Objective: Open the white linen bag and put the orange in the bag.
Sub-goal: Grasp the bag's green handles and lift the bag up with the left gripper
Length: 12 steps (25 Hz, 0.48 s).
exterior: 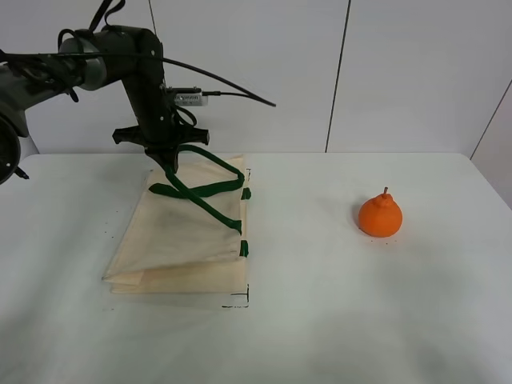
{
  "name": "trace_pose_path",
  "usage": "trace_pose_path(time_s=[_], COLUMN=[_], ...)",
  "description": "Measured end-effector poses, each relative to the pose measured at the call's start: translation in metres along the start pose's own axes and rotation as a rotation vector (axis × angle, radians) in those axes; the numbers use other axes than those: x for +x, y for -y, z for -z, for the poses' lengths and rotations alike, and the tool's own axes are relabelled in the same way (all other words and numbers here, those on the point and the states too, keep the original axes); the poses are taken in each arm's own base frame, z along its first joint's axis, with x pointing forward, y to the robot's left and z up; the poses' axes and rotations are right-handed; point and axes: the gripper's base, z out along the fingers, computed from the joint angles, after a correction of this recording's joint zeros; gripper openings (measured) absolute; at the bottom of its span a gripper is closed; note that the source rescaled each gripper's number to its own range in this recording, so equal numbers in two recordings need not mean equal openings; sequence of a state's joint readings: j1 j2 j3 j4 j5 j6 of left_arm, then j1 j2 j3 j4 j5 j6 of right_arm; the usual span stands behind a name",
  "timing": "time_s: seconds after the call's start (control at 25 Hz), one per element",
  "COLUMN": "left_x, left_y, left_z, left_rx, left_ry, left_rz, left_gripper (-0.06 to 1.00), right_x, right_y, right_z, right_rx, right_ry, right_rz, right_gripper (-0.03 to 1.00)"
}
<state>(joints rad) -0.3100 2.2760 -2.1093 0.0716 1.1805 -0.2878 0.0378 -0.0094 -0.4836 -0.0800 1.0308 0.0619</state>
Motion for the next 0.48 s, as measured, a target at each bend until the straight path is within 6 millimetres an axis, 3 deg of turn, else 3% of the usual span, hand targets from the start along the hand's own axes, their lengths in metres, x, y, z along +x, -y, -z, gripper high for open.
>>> trace_pose_path(time_s=[0.28,0.48], left_x=[0.002,0.011], left_y=[-0.004,-0.009], left_z=[0.054,0.109], left_rx=[0.024,0.066], left_ry=[0.112,0.214], left_rz=[-0.027,-0.026], left_gripper=[0.01,0.01], right_x=[0.0,0.0], right_y=[0.0,0.0], right_z=[0.0,0.0], right_rx=[0.0,0.0], right_ry=[0.0,0.0], right_rz=[0.0,0.0], right_gripper=[1.0,1.0])
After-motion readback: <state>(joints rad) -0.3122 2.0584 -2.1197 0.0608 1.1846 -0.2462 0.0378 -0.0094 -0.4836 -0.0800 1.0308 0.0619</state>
